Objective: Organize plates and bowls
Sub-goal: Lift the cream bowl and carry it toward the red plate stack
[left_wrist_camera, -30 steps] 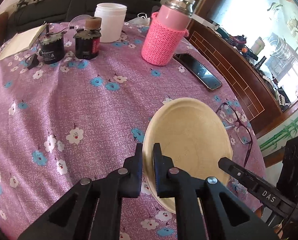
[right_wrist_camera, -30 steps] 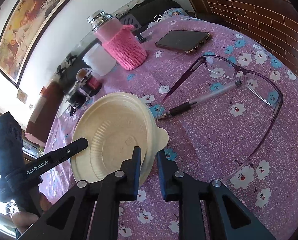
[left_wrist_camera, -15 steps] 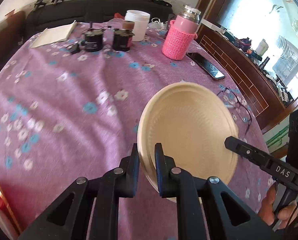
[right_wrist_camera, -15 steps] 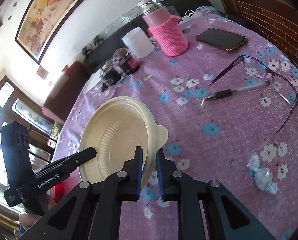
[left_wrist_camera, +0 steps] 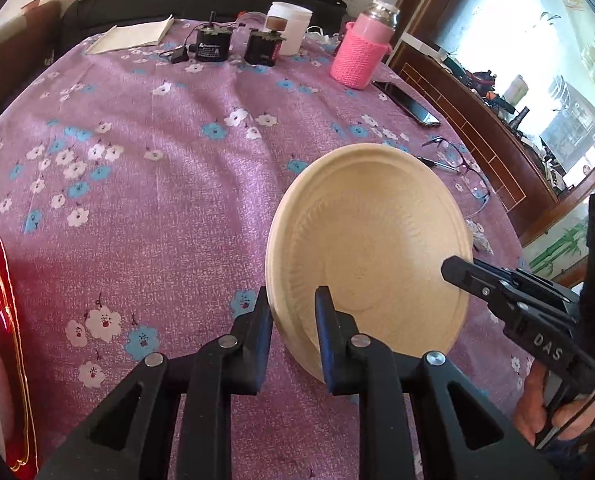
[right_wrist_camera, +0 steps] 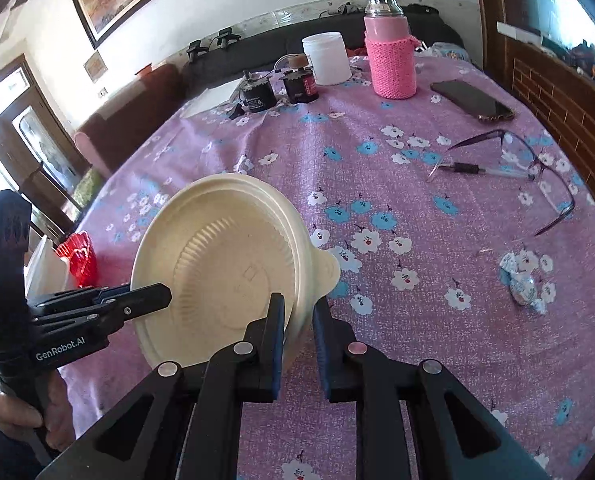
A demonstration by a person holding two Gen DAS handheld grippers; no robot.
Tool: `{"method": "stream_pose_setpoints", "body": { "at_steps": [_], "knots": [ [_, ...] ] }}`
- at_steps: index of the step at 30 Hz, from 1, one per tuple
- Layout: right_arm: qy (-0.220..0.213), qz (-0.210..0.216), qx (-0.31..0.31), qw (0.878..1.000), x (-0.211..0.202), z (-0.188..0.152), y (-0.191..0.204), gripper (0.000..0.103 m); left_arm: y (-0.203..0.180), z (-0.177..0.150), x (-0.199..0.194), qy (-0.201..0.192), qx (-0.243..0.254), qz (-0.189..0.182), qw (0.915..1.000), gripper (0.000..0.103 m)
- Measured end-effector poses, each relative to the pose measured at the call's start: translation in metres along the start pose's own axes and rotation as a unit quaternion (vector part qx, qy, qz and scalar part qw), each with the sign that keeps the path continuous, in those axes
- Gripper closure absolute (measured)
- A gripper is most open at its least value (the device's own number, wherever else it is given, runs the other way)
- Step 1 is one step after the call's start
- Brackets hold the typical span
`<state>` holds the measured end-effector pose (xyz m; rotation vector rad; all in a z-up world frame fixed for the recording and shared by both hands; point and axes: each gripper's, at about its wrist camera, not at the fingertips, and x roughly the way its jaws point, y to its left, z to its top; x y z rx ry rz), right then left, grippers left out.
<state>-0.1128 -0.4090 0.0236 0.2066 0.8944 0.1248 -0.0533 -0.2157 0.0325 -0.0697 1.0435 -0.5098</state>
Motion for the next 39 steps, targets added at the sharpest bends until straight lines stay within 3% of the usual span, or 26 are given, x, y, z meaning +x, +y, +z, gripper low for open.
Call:
{"method": "stream_pose_setpoints", "body": {
  "at_steps": [3, 6, 10, 14, 18, 20, 23, 33, 35, 39],
  "knots": [
    [0.004, -0.004, -0.009, 1.000, 0.001, -0.002, 0.001, 0.082, 0.000, 0.000, 0.002, 0.000, -0.001, -0.006, 1.0000, 0.084],
    [0.010, 0.002, -0.004, 1.000, 0.002, -0.002, -0.002, 0.068, -0.003, 0.001, 0.001, -0.004, 0.004, -0.008, 1.0000, 0.084],
    [0.001, 0.003, -0.001, 1.000, -0.005, -0.002, -0.003, 0.067, -0.003, 0.001, 0.000, -0.009, 0.006, -0.009, 0.9999, 0.084],
    [-0.029, -0.001, -0.004, 1.000, -0.025, -0.003, -0.006, 0.067, -0.001, 0.002, 0.000, -0.010, 0.007, -0.006, 0.9999, 0.084],
    [-0.091, -0.050, -0.005, 0.995, -0.048, -0.007, -0.009, 0.067, -0.002, 0.001, 0.000, -0.014, 0.011, -0.001, 0.9998, 0.083],
    [-0.076, -0.038, 0.005, 0.996, -0.045, -0.007, -0.013, 0.067, -0.002, 0.000, 0.000, -0.016, 0.014, 0.002, 0.9998, 0.082],
    [-0.043, 0.018, 0.038, 0.998, -0.035, -0.007, -0.021, 0.067, -0.004, 0.000, -0.002, -0.025, 0.025, 0.015, 0.9993, 0.082],
    [0.006, 0.037, 0.093, 0.995, -0.004, -0.010, -0.026, 0.067, -0.005, -0.002, 0.002, -0.027, 0.039, 0.025, 0.9986, 0.082],
    [0.015, 0.047, 0.101, 0.994, 0.003, -0.011, -0.027, 0.084, -0.007, -0.004, 0.004, -0.027, 0.044, 0.025, 0.9984, 0.082],
    [0.014, 0.043, 0.104, 0.994, 0.003, -0.012, -0.022, 0.088, -0.013, -0.008, 0.003, -0.033, 0.062, 0.037, 0.9969, 0.084]
  ]
}}
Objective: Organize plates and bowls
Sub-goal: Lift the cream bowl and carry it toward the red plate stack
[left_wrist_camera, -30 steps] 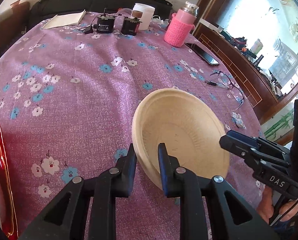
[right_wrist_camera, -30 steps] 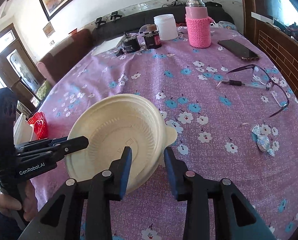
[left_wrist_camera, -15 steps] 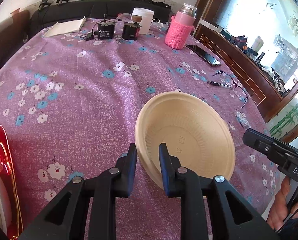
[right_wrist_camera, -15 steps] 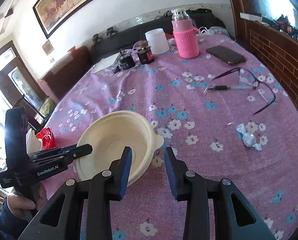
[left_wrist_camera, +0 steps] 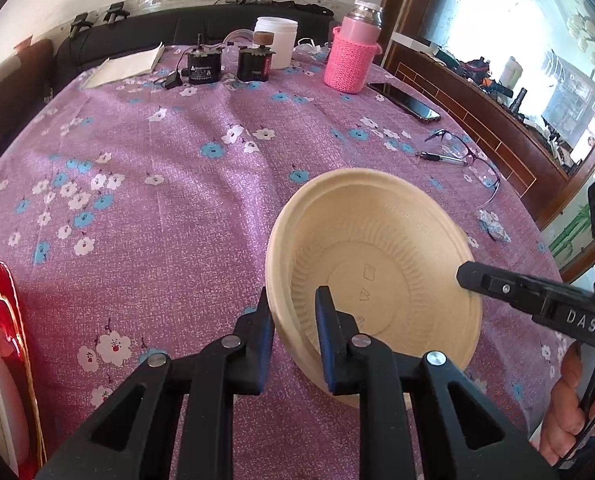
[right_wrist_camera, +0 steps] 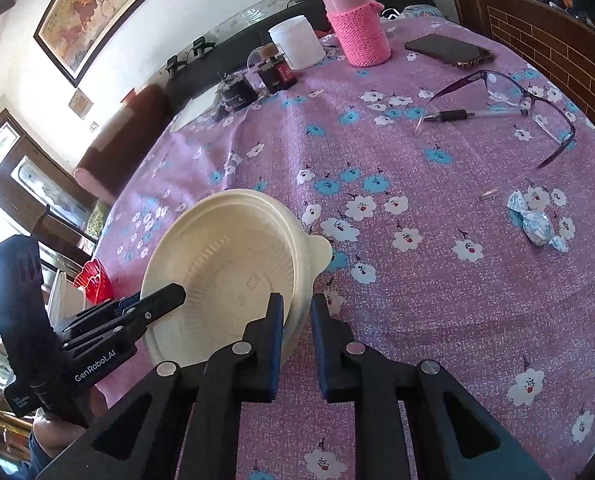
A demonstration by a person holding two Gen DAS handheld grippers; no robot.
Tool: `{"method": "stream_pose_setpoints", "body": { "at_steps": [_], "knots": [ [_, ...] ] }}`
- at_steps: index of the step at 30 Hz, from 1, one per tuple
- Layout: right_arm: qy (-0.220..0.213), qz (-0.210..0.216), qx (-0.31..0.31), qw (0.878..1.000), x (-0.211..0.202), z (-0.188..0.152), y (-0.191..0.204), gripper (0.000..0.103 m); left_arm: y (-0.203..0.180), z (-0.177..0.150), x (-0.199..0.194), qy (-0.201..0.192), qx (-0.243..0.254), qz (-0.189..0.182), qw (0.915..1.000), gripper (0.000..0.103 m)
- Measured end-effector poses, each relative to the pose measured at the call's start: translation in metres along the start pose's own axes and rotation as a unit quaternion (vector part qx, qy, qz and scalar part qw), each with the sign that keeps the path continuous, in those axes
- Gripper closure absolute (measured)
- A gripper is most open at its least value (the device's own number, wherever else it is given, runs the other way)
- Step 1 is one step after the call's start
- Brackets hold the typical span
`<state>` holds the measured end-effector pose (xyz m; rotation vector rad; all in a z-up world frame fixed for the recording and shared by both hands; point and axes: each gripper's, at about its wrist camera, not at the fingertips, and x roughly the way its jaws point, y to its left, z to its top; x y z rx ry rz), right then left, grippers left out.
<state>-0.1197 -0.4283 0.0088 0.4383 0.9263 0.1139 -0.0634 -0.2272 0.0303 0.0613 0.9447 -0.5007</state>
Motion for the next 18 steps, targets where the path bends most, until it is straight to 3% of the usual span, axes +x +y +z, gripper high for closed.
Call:
{"method": "stream_pose_setpoints", "body": {
  "at_steps": [18],
  "knots": [
    [-0.006, -0.002, -0.022, 1.000, -0.015, 0.000, 0.026, 0.089, 0.002, -0.008, -0.032, -0.049, 0.023, 0.046, 0.9975, 0.084]
  ]
}}
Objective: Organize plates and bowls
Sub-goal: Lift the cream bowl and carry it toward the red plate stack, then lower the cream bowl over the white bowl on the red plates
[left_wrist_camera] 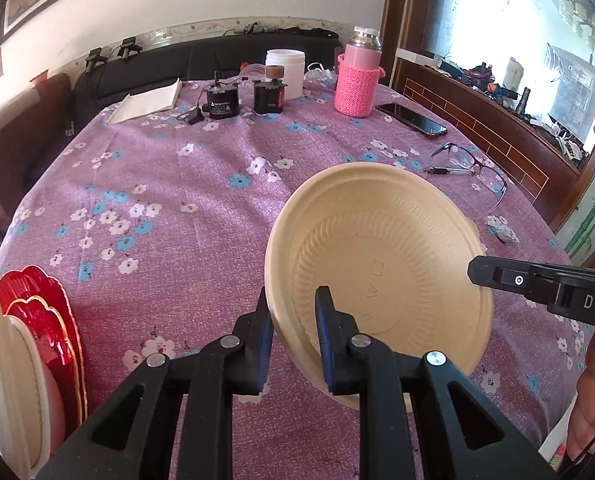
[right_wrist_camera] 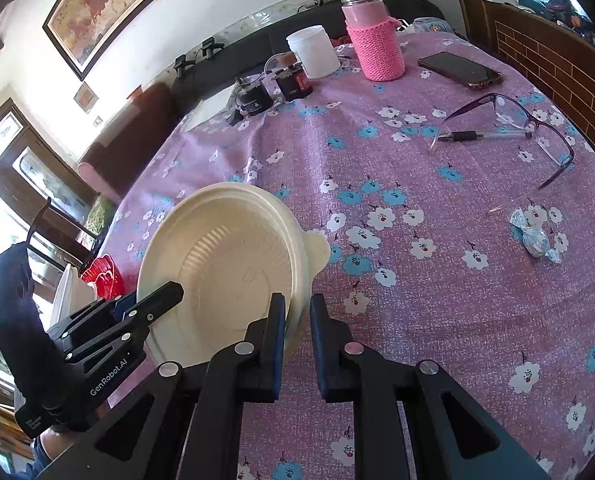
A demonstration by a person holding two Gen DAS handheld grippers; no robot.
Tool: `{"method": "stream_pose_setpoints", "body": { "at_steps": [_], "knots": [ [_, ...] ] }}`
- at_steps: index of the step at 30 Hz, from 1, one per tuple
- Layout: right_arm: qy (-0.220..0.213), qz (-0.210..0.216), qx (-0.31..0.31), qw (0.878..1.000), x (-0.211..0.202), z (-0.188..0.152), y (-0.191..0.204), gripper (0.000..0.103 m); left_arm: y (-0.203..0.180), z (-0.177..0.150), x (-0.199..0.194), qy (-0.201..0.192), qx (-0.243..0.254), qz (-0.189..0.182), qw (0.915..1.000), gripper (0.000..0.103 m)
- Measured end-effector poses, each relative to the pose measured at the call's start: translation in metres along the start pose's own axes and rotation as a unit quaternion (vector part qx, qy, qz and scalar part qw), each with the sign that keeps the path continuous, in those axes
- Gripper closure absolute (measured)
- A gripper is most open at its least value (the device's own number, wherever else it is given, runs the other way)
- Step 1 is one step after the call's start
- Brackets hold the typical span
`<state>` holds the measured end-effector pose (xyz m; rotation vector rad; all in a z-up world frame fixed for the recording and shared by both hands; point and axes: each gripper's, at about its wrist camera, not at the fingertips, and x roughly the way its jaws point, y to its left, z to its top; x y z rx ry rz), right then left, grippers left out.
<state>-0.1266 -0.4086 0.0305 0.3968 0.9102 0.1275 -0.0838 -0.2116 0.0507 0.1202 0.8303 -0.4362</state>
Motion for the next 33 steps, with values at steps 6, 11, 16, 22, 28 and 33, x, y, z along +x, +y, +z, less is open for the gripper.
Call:
{"method": "stream_pose_setpoints", "body": {
  "at_steps": [6, 11, 16, 22, 28, 33],
  "knots": [
    [-0.003, -0.001, -0.012, 1.000, -0.001, 0.000, 0.013, 0.089, 0.008, -0.002, -0.011, -0.014, -0.003, 0.006, 0.9999, 0.084],
    [-0.005, -0.001, -0.023, 1.000, -0.003, 0.001, 0.025, 0.089, 0.015, -0.004, -0.020, -0.025, -0.007, 0.011, 0.9996, 0.084],
    [-0.007, -0.001, -0.031, 0.999, -0.003, 0.003, 0.036, 0.089, 0.021, -0.005, -0.028, -0.034, -0.012, 0.013, 0.9993, 0.084],
    [-0.011, -0.002, -0.048, 0.999, -0.006, 0.006, 0.052, 0.089, 0.031, -0.005, -0.039, -0.044, -0.020, 0.017, 0.9987, 0.084],
    [-0.013, 0.003, -0.060, 0.998, -0.009, 0.010, 0.067, 0.089, 0.040, -0.004, -0.053, -0.059, -0.029, 0.024, 0.9975, 0.084],
    [-0.020, 0.006, -0.076, 0.997, -0.012, 0.014, 0.082, 0.089, 0.049, -0.002, -0.066, -0.074, -0.037, 0.030, 0.9961, 0.084]
  ]
}}
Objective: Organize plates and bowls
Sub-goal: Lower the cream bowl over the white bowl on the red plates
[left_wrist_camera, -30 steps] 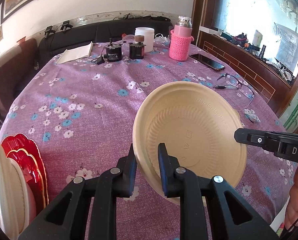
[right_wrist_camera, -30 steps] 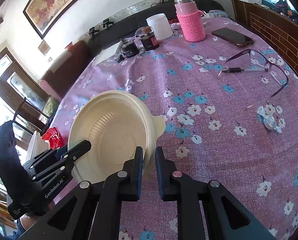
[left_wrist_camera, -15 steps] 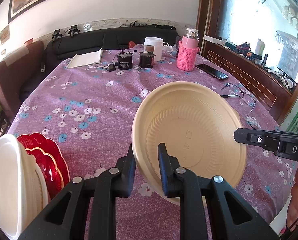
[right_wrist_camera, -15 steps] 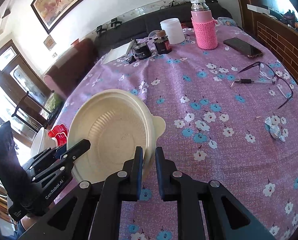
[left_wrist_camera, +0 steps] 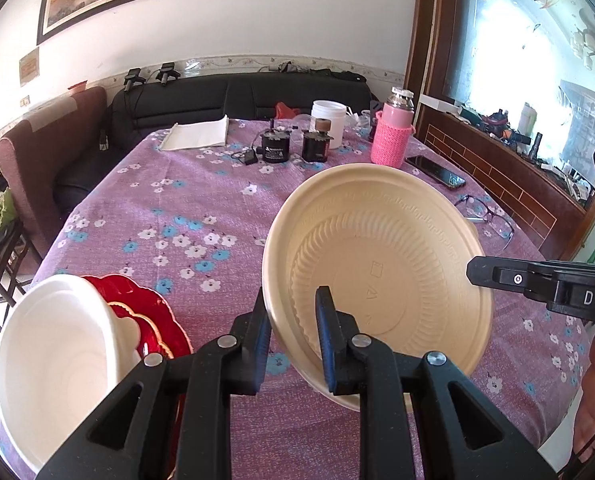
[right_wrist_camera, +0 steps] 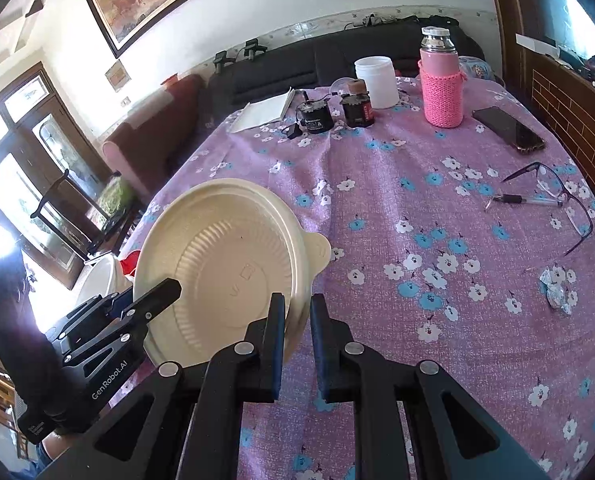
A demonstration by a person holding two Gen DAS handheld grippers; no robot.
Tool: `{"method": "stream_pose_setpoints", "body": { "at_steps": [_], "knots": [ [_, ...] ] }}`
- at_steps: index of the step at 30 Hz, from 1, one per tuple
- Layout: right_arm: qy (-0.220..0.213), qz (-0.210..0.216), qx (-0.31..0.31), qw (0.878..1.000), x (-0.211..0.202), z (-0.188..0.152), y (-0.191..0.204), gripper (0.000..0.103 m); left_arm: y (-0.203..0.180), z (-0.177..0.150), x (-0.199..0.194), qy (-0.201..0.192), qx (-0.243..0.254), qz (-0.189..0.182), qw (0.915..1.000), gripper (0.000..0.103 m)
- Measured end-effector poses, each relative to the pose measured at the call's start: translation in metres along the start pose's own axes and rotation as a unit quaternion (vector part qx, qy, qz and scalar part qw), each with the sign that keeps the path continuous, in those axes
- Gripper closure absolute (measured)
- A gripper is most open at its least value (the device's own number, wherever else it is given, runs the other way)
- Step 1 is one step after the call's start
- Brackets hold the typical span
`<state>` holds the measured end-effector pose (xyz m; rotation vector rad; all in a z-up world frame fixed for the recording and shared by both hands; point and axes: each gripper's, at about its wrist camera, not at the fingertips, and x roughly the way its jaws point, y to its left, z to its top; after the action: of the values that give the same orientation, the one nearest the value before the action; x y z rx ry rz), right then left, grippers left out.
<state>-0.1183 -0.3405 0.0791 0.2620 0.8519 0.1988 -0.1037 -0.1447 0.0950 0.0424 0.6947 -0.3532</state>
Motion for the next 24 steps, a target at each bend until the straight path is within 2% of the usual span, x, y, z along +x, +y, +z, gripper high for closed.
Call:
{"method": "stream_pose_setpoints", "body": {
  "at_steps": [11, 17, 24],
  "knots": [
    [-0.017, 0.023, -0.041, 0.999, -0.008, 0.018, 0.045, 0.089, 0.029, 0.010, -0.041, -0.041, -0.021, 0.024, 0.9987, 0.076],
    [-0.014, 0.055, -0.060, 0.997, -0.008, 0.025, 0.075, 0.088, 0.053, 0.011, -0.070, -0.067, -0.037, 0.049, 0.9959, 0.076],
    [-0.008, 0.091, -0.088, 0.992, -0.002, 0.029, 0.113, 0.088, 0.083, 0.001, -0.095, -0.072, -0.058, 0.084, 0.9922, 0.076]
  ]
}}
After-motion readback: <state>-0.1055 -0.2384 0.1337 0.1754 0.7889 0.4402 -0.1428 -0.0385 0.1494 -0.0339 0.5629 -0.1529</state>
